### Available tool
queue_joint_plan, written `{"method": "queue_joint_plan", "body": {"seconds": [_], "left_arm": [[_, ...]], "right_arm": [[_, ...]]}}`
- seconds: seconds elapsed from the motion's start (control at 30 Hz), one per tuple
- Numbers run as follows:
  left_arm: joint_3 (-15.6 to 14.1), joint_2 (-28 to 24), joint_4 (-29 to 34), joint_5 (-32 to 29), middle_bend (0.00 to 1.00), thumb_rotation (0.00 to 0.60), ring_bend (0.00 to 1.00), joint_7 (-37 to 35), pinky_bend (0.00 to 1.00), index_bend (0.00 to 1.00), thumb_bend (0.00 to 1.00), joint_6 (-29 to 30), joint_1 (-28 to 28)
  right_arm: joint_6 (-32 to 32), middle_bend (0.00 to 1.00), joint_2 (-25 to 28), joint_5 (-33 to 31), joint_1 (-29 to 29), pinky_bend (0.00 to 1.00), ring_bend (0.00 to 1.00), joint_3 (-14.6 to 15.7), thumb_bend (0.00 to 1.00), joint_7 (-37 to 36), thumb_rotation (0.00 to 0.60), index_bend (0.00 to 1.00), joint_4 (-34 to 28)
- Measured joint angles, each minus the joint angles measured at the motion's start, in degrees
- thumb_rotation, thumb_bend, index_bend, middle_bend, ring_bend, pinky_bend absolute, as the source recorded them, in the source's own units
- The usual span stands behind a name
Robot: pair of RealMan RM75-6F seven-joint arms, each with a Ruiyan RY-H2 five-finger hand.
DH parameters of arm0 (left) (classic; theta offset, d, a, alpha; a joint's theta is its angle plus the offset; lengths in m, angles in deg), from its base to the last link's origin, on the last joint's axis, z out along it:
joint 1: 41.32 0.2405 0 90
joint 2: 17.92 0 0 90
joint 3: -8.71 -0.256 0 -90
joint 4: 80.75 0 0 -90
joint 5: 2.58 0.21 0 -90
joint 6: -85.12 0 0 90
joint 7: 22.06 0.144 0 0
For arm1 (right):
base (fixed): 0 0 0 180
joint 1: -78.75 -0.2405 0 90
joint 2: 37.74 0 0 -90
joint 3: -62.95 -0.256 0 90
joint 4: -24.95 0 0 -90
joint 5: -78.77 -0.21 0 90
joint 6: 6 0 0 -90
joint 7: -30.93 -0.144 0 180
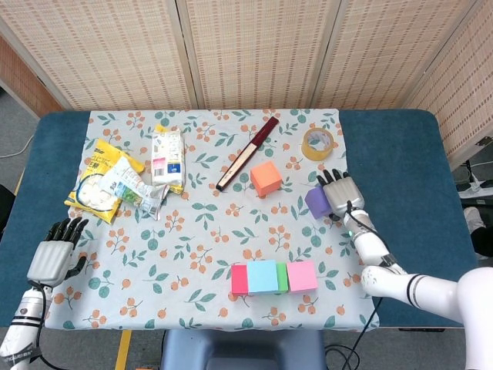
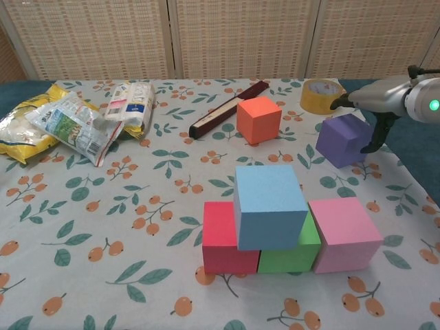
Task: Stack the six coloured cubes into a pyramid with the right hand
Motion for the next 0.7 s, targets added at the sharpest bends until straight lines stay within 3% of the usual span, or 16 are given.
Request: {"method": "queue_joint_plan", "body": {"seconds": [0.1, 0.2, 0.43, 0.7], "left_arm": [[-0.03, 0.05, -0.05, 0.00, 0.06, 0.600, 0.01, 0.03, 0.10, 0.00, 0.41, -0.08, -0.05], [-0.03, 0.02, -0.02, 0.01, 0.05, 0.600, 0.01, 0.06, 0.10, 0.00, 0.41, 0.05, -0.02], [-0.17, -0.23, 0.30, 0.26, 0.05, 0.600, 0.01, -0.25, 0.10, 0.00, 0.41, 0.34, 0.12], [-0.54, -0.82, 1.38, 1.30, 0.05, 0.600, 0.01, -0.89, 0.10, 0.00, 0.41, 1.10, 0.28]], "right_arm": [[-0.22, 0.02, -0.92, 0.09, 0.04, 0.17, 0.00, -0.76, 0.16, -1.44, 0.587, 0.44, 1.08], [-0.22, 0.07, -1.52, 1.03, 0.41, 0.17, 0.00, -1.50, 0.21, -3.47, 0.600, 0.57, 1.61], [1.17, 0.10, -0.09, 3.46, 1.64, 0.17, 0.00, -2.51, 0.27, -5.94, 0.600, 0.64, -0.21], [5.75, 0.13, 8.45, 3.04, 3.56, 0.19, 0.00, -4.24, 0.31, -7.48, 0.600, 0.69, -14.66]]}}
